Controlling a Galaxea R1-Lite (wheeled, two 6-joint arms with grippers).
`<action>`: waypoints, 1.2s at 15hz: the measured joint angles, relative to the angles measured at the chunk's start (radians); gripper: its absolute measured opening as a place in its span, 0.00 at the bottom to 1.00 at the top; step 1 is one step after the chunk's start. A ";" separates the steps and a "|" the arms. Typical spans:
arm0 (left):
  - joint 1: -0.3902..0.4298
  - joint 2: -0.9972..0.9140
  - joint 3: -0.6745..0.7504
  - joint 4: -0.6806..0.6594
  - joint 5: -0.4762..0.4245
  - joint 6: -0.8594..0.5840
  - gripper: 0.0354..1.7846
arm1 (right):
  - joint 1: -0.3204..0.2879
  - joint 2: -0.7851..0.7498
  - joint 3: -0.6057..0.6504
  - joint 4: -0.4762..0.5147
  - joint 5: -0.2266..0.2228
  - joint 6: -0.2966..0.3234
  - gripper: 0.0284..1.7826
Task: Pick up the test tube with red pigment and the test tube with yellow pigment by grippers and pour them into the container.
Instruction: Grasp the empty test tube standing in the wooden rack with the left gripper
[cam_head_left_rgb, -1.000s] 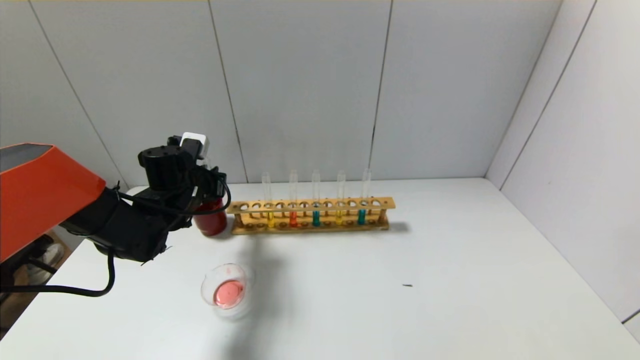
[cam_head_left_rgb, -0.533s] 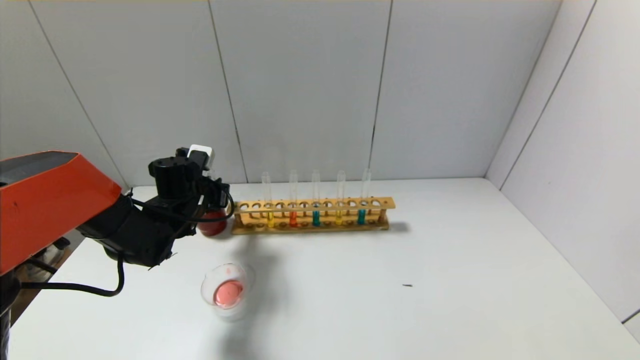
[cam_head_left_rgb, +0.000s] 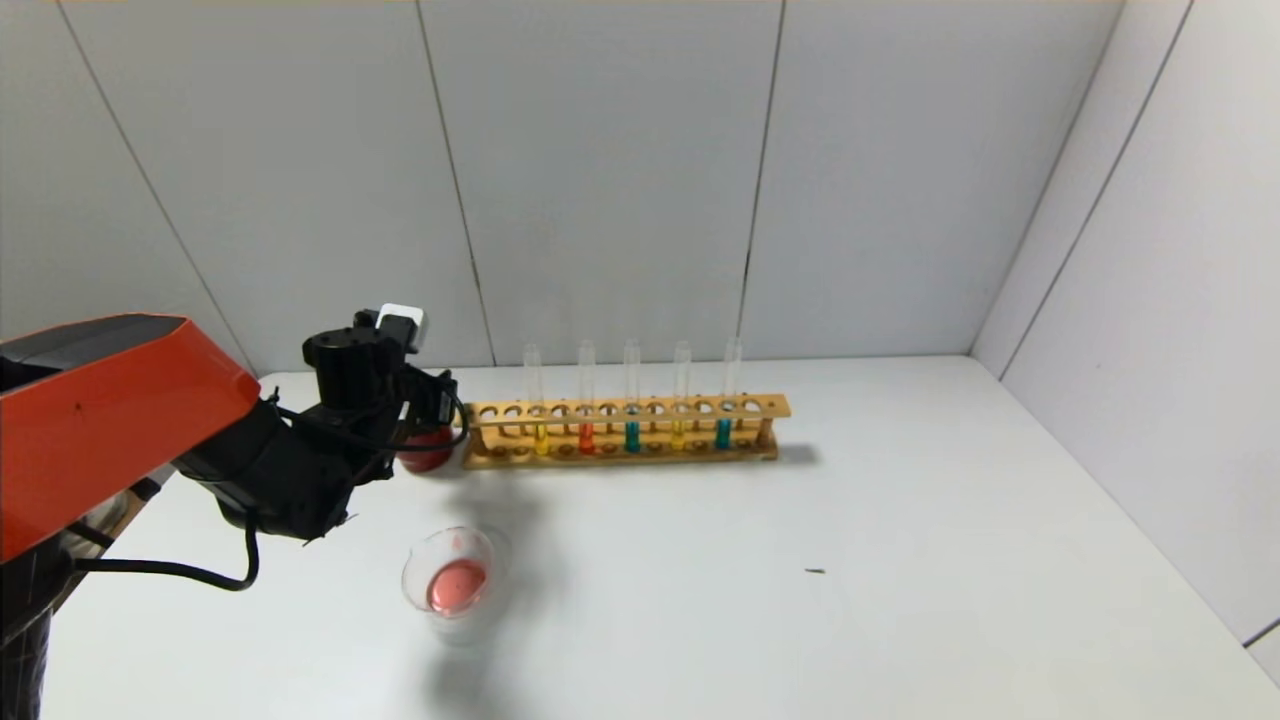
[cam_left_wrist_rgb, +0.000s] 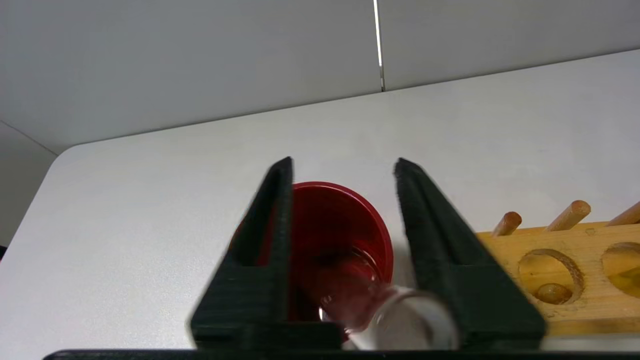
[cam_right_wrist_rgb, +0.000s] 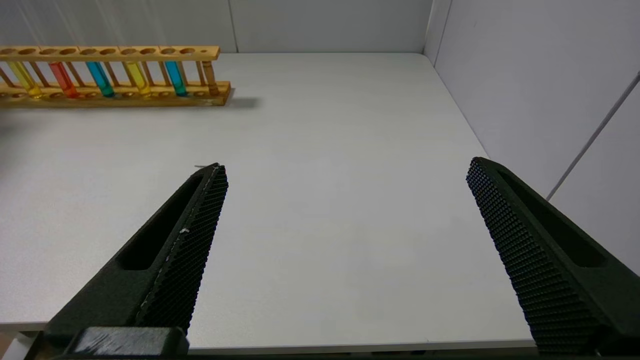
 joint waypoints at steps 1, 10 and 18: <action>0.000 0.000 0.003 0.000 -0.001 0.001 0.54 | 0.000 0.000 0.000 0.000 0.000 0.000 0.98; -0.010 -0.132 0.053 0.064 0.006 0.012 0.98 | 0.000 0.000 0.000 0.000 0.000 0.000 0.98; -0.233 -0.532 0.057 0.573 -0.012 0.013 0.98 | 0.000 0.000 0.000 0.000 0.000 0.000 0.98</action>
